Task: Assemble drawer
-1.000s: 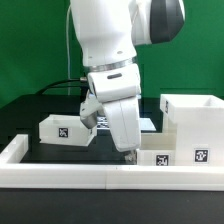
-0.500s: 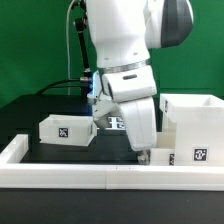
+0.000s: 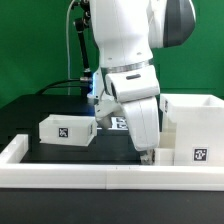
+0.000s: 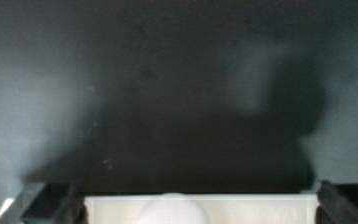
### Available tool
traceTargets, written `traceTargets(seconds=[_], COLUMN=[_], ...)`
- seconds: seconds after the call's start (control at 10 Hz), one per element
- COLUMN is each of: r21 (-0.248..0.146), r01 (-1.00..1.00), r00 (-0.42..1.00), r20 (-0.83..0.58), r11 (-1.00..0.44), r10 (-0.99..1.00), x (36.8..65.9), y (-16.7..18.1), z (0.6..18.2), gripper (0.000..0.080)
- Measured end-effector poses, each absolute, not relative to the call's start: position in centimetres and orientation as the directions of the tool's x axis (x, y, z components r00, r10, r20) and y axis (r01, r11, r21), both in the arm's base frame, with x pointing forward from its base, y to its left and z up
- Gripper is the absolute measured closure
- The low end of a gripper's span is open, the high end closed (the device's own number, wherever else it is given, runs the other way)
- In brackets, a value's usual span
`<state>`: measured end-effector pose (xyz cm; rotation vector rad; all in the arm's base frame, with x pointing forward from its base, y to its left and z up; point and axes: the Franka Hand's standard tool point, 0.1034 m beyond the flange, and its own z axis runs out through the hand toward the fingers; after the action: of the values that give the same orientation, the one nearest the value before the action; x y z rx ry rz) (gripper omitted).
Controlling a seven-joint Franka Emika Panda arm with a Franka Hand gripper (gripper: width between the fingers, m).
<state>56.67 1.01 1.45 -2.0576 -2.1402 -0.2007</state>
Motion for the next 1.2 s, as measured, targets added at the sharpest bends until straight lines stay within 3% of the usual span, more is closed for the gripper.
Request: traceTargets(seconds=[0.4, 0.6, 0.9, 1.2], r21=[-0.007, -0.023, -0.027, -0.007], r01=[0.996, 0.995, 0.992, 0.996], r00=[-0.082, -0.087, -0.113, -0.089], r20=[0.208, 0.210, 0.206, 0.195], r11=[0.085, 0.094, 0.121, 0.092], r10=[0.975, 0.974, 0.972, 0.977], x=[57.0, 57.0, 57.3, 57.5], y=[2.9, 2.8, -0.7, -4.2], z=[1.9, 2.1, 1.8, 2.7], gripper=[0.0150, 0.0150, 0.0150, 0.0150])
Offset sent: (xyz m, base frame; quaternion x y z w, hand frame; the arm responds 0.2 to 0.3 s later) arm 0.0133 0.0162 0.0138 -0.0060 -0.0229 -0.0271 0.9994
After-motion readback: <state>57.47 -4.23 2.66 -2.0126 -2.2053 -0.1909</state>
